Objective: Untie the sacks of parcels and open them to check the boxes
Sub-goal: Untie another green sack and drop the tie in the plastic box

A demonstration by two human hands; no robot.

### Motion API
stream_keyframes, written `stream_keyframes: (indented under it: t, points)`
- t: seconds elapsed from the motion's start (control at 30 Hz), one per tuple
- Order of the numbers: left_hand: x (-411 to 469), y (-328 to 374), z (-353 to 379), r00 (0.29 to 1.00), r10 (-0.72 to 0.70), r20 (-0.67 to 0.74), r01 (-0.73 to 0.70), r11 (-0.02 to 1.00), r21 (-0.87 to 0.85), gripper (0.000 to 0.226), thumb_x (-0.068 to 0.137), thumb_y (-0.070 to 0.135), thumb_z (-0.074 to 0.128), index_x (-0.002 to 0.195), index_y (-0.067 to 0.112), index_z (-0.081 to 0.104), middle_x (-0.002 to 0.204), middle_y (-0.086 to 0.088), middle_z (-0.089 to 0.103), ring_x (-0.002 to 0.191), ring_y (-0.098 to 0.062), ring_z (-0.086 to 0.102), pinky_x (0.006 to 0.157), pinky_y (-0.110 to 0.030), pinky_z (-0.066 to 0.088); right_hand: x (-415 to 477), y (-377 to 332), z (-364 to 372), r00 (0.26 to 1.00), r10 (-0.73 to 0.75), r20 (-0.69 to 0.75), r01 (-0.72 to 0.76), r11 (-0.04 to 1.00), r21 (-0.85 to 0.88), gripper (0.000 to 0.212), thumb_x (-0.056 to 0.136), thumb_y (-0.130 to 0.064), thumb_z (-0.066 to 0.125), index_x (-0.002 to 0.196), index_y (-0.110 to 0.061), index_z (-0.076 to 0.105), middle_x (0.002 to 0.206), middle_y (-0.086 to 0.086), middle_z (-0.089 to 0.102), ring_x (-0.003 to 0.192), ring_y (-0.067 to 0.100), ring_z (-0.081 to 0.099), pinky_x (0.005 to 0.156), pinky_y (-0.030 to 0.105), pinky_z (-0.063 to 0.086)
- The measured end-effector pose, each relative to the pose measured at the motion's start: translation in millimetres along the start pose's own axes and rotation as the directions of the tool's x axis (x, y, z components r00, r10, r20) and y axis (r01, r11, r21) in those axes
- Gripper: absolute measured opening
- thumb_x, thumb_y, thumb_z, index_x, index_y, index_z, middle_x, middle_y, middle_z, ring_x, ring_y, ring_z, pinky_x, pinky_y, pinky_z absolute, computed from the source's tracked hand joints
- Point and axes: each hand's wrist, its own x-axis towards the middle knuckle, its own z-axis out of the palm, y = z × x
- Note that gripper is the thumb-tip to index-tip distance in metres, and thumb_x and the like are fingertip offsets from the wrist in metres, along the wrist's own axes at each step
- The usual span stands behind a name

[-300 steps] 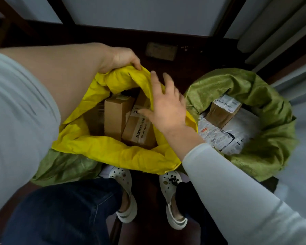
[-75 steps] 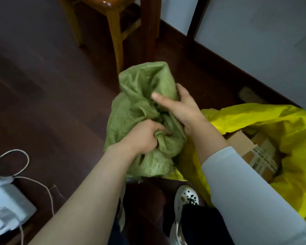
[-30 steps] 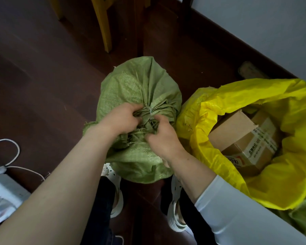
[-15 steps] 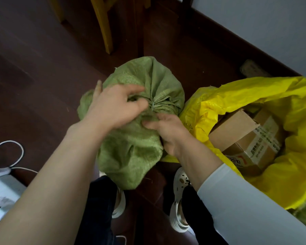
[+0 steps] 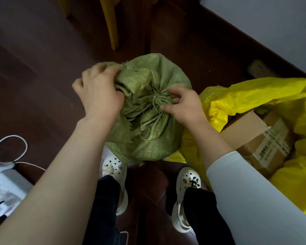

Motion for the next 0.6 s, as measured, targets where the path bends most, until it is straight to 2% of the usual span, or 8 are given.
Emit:
stream_keyframes:
  t: [0.07,0.17,0.27,0.33,0.4,0.5,0.53,0.6]
  points:
    - [8,-3,-5,0.992,-0.101,-0.071,0.099,0.995,-0.018,0.056,0.08,0.024,0.062,0.132,0.036,0.047,0.135,-0.009,0.039,0.121,-0.035,0.039,0.1,-0.047,0.031,1,-1,8,0.996,-0.091,0.006,0.091,0.987,-0.136,0.064,0.075,-0.024,0.076,0.133,-0.013,0.05,0.132,0.008,0.051,0.118,0.022,0.053,0.103,0.038,0.043]
    - [18,-6,-16,0.958,-0.287,0.006,0.284,0.948,-0.142,0.069,0.08,0.039,0.066,0.14,0.036,0.034,0.14,-0.008,0.041,0.125,-0.032,0.045,0.099,-0.046,0.038,9,-6,18,0.98,-0.198,0.009,0.195,0.959,-0.205,0.065,0.079,-0.028,0.072,0.137,-0.013,0.045,0.138,0.006,0.043,0.118,0.024,0.051,0.104,0.036,0.042]
    - [25,-12,-13,0.948,-0.315,0.039,0.315,0.918,-0.241,0.074,0.08,0.038,0.065,0.144,0.026,0.03,0.137,-0.003,0.05,0.128,-0.026,0.046,0.104,-0.041,0.038,18,-10,26,0.972,-0.234,-0.006,0.227,0.949,-0.221,0.045,0.088,-0.026,0.061,0.129,-0.01,0.055,0.133,0.007,0.051,0.117,0.023,0.053,0.102,0.033,0.041]
    - [30,-14,-8,0.927,-0.34,0.158,0.373,0.783,-0.498,0.089,0.07,0.034,0.064,0.147,0.023,0.021,0.118,-0.001,0.061,0.114,-0.025,0.058,0.1,-0.041,0.045,22,-9,29,0.972,-0.224,-0.064,0.208,0.959,-0.195,0.031,0.091,-0.023,0.056,0.119,-0.01,0.064,0.122,0.009,0.063,0.114,0.024,0.057,0.097,0.032,0.042]
    - [31,-10,-5,0.916,-0.288,0.278,0.4,0.651,-0.645,0.1,0.062,0.034,0.062,0.148,0.032,0.012,0.133,-0.002,0.051,0.122,-0.022,0.052,0.1,-0.034,0.046,24,-8,29,0.976,-0.175,-0.128,0.158,0.979,-0.132,0.026,0.09,-0.02,0.058,0.112,-0.009,0.068,0.111,0.009,0.069,0.106,0.023,0.062,0.094,0.031,0.046]
    - [13,11,-7,0.991,0.058,0.123,-0.004,0.915,-0.402,0.09,0.07,0.022,0.062,0.148,0.035,0.017,0.156,-0.02,-0.004,0.144,-0.037,0.001,0.116,-0.035,0.019,29,-6,28,0.977,-0.121,-0.178,0.107,0.99,-0.088,0.021,0.088,-0.021,0.061,0.102,-0.011,0.072,0.1,0.007,0.072,0.095,0.023,0.066,0.086,0.034,0.052]
    - [6,20,-7,0.981,0.188,-0.05,-0.194,0.938,-0.288,0.08,0.07,0.018,0.061,0.144,0.03,0.032,0.154,-0.026,0.003,0.141,-0.046,0.004,0.115,-0.043,0.016,31,-5,27,0.977,-0.114,-0.183,0.101,0.992,-0.078,0.019,0.087,-0.021,0.062,0.1,-0.011,0.072,0.098,0.007,0.072,0.093,0.023,0.066,0.084,0.032,0.052]
    - [-4,35,1,0.874,0.317,-0.369,-0.431,0.857,-0.284,0.044,0.068,0.01,0.06,0.111,0.015,0.068,0.131,-0.021,0.05,0.12,-0.044,0.045,0.102,-0.039,0.033,35,-4,24,0.978,-0.105,-0.179,0.096,0.994,-0.059,0.018,0.087,-0.02,0.062,0.098,-0.01,0.072,0.098,0.008,0.072,0.092,0.02,0.065,0.077,0.025,0.046]
